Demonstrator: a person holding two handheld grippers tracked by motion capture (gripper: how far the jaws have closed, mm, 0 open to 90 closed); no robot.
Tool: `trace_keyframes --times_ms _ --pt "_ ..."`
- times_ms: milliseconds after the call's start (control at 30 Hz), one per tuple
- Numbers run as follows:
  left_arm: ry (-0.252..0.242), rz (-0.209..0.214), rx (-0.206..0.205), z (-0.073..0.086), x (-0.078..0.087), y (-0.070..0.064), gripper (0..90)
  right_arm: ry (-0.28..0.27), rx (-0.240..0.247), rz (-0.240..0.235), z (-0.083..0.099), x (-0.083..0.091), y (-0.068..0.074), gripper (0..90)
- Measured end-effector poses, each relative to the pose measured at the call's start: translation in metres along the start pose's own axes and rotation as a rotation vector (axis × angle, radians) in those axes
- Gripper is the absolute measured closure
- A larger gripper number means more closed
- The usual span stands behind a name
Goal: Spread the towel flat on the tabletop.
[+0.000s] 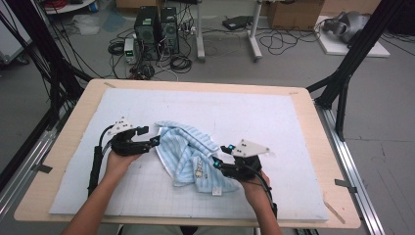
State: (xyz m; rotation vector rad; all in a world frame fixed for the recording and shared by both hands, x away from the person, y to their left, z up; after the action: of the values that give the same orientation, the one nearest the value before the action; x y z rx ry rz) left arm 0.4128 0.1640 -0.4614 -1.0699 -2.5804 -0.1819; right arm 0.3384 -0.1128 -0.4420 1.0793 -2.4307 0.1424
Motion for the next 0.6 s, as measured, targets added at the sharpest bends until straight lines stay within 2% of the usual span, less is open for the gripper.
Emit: trace_keyframes --times_ms 67,233,333,367,433,500,600 --pt "0.011 0.000 0.000 0.002 0.000 0.001 30.7 0.028 0.007 0.008 -0.002 -0.011 -0.004 56.6" --pt "0.020 0.011 -0.001 0.004 0.000 0.001 30.8 0.109 0.070 0.023 -0.006 -0.040 -0.006 62.6" --pt "0.027 0.014 0.003 0.005 -0.002 0.000 30.9 0.159 0.095 0.044 -0.008 -0.054 -0.009 63.1" --pt "0.032 0.015 0.003 0.007 -0.003 0.000 31.0 0.178 0.099 0.055 -0.009 -0.058 -0.012 66.4" --pt "0.044 0.020 0.008 0.009 -0.005 -0.001 31.0 0.212 0.069 0.061 -0.011 -0.065 -0.018 74.1" --pt "0.018 0.005 0.014 0.011 -0.004 -0.001 31.9 0.242 0.069 0.062 -0.014 -0.071 -0.024 85.7" --pt "0.026 0.003 0.026 0.018 -0.003 0.000 33.2 0.225 0.059 0.091 -0.025 -0.076 -0.036 86.6"
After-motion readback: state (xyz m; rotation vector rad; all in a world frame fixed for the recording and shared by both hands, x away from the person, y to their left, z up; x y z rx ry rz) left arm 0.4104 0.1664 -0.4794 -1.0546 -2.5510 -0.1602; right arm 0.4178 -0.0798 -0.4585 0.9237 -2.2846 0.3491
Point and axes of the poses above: each handheld gripper's, and its own axes: x roughly backward along the jaws, z roughly out of its underside, y roughly to its left, the point moved 8 cm from there along -x, roughly forward along the jaws, and after that the axes turned 9 degrees about -x, right-handed, at the moved point
